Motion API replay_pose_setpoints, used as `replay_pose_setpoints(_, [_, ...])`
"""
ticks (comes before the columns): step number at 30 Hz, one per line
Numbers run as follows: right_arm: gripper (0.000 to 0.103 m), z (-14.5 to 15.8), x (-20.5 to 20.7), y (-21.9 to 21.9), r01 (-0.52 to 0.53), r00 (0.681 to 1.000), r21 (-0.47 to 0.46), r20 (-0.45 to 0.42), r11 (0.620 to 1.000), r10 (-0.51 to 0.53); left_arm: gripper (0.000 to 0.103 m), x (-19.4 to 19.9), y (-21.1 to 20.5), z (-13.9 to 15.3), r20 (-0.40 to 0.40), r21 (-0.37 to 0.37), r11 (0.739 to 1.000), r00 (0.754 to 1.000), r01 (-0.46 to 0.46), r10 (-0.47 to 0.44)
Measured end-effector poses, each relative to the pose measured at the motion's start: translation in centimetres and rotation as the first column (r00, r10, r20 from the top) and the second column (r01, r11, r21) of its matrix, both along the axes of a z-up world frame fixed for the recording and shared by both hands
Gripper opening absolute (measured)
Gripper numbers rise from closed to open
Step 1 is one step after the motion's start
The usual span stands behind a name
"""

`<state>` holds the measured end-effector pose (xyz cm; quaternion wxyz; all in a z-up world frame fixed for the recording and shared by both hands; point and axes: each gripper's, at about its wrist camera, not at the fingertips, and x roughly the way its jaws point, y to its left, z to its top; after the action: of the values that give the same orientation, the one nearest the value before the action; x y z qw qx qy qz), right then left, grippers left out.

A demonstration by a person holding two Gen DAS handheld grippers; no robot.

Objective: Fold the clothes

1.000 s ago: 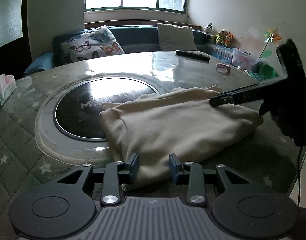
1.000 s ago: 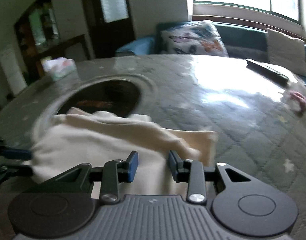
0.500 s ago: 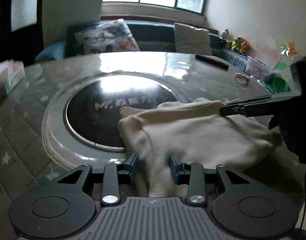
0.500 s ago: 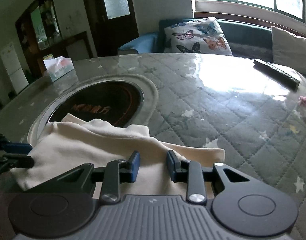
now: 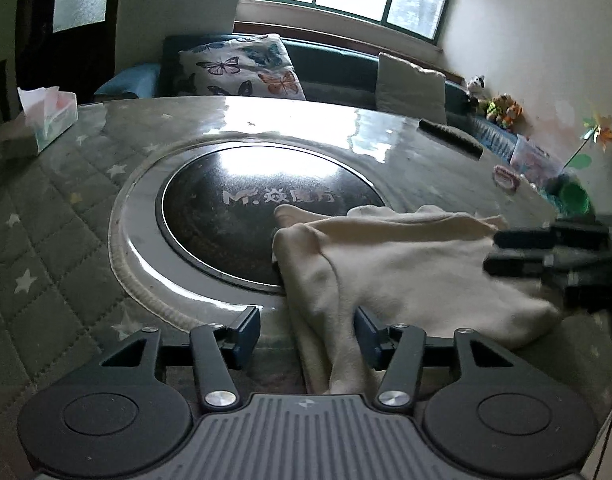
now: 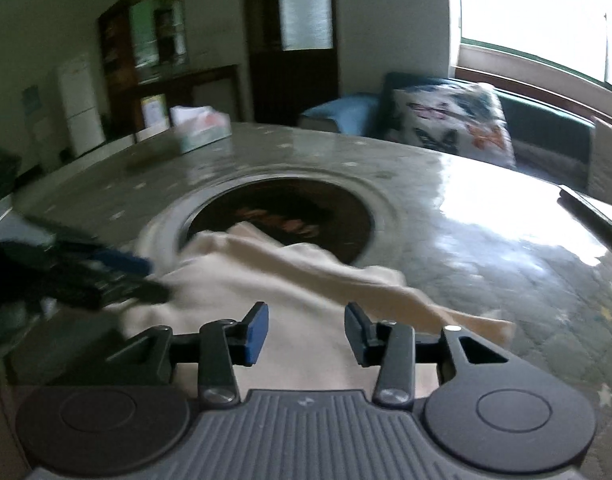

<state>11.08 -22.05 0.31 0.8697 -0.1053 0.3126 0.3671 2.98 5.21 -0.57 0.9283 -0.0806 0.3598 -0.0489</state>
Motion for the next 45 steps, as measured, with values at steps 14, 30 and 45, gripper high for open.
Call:
replay_pose_setpoints(14, [0.044,-0.4,-5.5,6.7,-0.255,0.963,-0.101,0.067,0.962,0.262,0.068,0.1,1.7,1.3,-0.002,0.016,0.998,0.998,-0.066,0.066])
replay_pose_setpoints(30, [0.016,-3.1,-9.8,12.6,-0.317,0.901,-0.308,0.198,0.897,0.386,0.082,1.0,3.3,1.5,-0.084,-0.235,0.961,0.988,-0.145,0.129])
replay_pose_setpoints(45, [0.012,0.8,-9.1,7.8,-0.27,0.943,-0.096,0.174,0.958,0.283,0.043,4.0,2.9,-1.2,-0.257,-0.524,0.817,0.959,-0.242,0.119])
